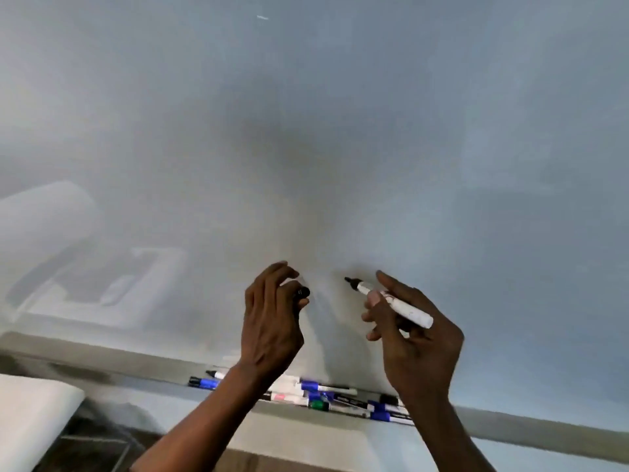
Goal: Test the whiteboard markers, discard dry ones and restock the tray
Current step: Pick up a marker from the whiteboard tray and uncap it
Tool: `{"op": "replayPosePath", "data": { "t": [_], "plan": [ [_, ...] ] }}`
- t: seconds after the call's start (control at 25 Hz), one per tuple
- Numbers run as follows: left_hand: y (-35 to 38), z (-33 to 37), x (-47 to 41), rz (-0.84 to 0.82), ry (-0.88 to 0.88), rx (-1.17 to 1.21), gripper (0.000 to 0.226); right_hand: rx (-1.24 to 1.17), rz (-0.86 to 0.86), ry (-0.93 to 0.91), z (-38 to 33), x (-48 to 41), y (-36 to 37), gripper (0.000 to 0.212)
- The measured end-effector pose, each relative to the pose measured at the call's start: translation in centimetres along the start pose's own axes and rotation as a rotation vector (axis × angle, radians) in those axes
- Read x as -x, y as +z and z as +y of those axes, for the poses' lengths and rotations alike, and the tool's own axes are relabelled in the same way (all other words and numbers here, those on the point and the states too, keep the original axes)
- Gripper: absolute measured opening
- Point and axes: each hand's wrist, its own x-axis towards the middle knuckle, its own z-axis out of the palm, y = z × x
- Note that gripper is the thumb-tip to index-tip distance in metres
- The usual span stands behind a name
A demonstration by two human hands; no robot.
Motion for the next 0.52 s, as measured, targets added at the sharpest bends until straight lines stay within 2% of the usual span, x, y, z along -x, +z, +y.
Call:
{"op": "replayPosePath", "data": {
  "t": [0.16,0.32,0.36,0.52],
  "plan": [
    [-5.4,-3.4,-10.6,0.206,0.146,0.028,0.012,0.073,0.025,-0.302,-5.0,-4.8,5.0,0.021],
    [-10.5,-5.9,-20.0,0.342,0.334,0.001,0.010,0.192,0.101,-0.588,-10.6,-9.8,9.8,0.022],
    [-11.7,-6.0,-22.2,0.372,0.357,-0.009,0.007,0.218,0.129,-0.659,-12.2,-11.1,10.8,0.022],
    [-15.9,-5.8,-29.3,0.435,0.365,-0.030,0.018,0.367,0.275,-0.892,-17.0,-16.3,14.0,0.025]
  ]
}}
